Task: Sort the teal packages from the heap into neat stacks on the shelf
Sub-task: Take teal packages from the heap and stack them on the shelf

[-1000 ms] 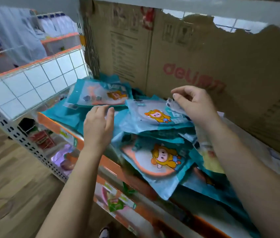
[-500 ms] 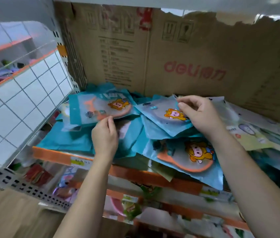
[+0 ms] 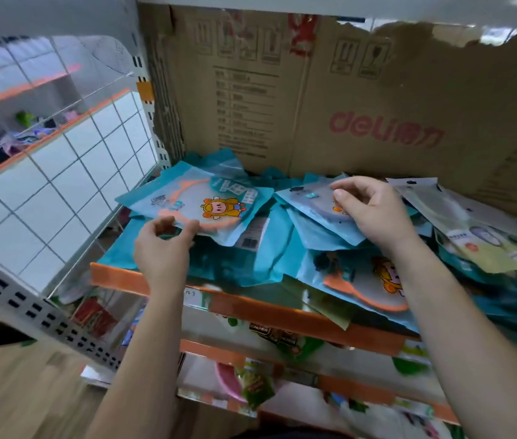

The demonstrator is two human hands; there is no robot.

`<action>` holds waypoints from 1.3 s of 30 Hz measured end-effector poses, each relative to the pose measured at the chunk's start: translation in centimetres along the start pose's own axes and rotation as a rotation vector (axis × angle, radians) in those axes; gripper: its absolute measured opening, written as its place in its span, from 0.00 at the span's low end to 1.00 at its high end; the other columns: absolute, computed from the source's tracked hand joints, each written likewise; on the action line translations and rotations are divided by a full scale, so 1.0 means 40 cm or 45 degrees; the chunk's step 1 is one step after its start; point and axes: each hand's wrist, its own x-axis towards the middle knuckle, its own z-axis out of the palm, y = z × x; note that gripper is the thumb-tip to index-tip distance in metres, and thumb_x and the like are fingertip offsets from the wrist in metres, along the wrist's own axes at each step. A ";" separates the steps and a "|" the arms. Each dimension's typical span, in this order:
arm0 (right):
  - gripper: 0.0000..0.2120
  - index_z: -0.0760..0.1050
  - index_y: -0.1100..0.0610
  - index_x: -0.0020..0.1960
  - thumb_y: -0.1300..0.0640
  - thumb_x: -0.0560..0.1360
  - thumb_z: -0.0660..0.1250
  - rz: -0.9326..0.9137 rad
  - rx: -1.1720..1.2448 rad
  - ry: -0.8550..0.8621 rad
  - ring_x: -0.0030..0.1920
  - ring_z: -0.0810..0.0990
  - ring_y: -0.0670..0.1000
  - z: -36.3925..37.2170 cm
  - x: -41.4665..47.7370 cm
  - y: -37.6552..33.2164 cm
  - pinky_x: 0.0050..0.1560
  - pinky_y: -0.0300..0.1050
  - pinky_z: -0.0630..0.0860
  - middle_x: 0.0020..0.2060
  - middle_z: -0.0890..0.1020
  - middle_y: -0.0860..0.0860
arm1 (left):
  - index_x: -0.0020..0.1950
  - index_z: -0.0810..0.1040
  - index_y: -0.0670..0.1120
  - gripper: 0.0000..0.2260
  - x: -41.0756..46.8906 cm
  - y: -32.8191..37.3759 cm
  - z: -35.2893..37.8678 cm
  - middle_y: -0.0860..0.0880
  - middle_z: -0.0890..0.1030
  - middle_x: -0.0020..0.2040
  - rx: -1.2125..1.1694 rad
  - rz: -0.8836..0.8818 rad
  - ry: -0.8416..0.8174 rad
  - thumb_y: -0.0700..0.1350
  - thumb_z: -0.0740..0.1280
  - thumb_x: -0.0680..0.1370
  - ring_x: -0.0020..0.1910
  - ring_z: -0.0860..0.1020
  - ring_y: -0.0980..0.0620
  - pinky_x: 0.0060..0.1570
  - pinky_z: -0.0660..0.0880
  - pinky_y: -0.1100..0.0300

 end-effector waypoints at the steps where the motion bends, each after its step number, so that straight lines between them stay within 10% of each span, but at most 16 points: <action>1: 0.07 0.82 0.54 0.52 0.58 0.78 0.66 -0.004 -0.013 -0.004 0.47 0.81 0.52 0.002 0.000 -0.001 0.51 0.49 0.79 0.42 0.83 0.49 | 0.57 0.78 0.47 0.20 0.001 0.005 0.000 0.51 0.80 0.52 -0.031 -0.021 -0.014 0.52 0.77 0.69 0.52 0.78 0.51 0.54 0.75 0.54; 11: 0.07 0.81 0.53 0.53 0.57 0.79 0.65 0.036 -0.120 -0.024 0.38 0.76 0.34 -0.012 0.016 0.003 0.36 0.24 0.69 0.43 0.82 0.47 | 0.64 0.71 0.40 0.19 0.041 0.005 -0.036 0.44 0.79 0.56 -0.525 -0.290 -0.290 0.35 0.68 0.74 0.47 0.81 0.52 0.47 0.77 0.58; 14: 0.06 0.80 0.53 0.53 0.57 0.78 0.66 0.092 -0.259 -0.039 0.45 0.78 0.40 -0.028 0.022 0.013 0.42 0.31 0.70 0.45 0.82 0.47 | 0.50 0.78 0.40 0.03 0.021 0.014 -0.043 0.45 0.83 0.48 -0.509 -0.283 -0.385 0.38 0.67 0.77 0.43 0.82 0.52 0.49 0.78 0.58; 25: 0.30 0.77 0.64 0.60 0.39 0.72 0.69 0.320 -0.818 -0.172 0.57 0.78 0.58 -0.076 0.041 0.057 0.58 0.55 0.75 0.58 0.80 0.60 | 0.59 0.77 0.46 0.08 0.001 0.046 -0.044 0.51 0.84 0.49 -0.466 -0.141 -0.472 0.42 0.63 0.81 0.43 0.83 0.55 0.41 0.78 0.59; 34: 0.53 0.66 0.58 0.72 0.25 0.59 0.68 0.427 -1.004 -0.340 0.70 0.64 0.59 -0.065 0.063 0.044 0.63 0.53 0.67 0.69 0.70 0.58 | 0.56 0.78 0.46 0.08 0.000 0.052 -0.052 0.50 0.84 0.45 -0.567 -0.188 -0.469 0.41 0.61 0.81 0.50 0.83 0.40 0.51 0.77 0.34; 39: 0.42 0.72 0.61 0.49 0.23 0.59 0.68 0.426 -1.076 -0.253 0.55 0.75 0.59 -0.048 0.090 0.036 0.47 0.49 0.70 0.49 0.77 0.57 | 0.52 0.78 0.50 0.07 0.000 0.061 -0.069 0.49 0.84 0.47 -0.565 -0.197 -0.443 0.42 0.61 0.81 0.51 0.83 0.40 0.51 0.79 0.39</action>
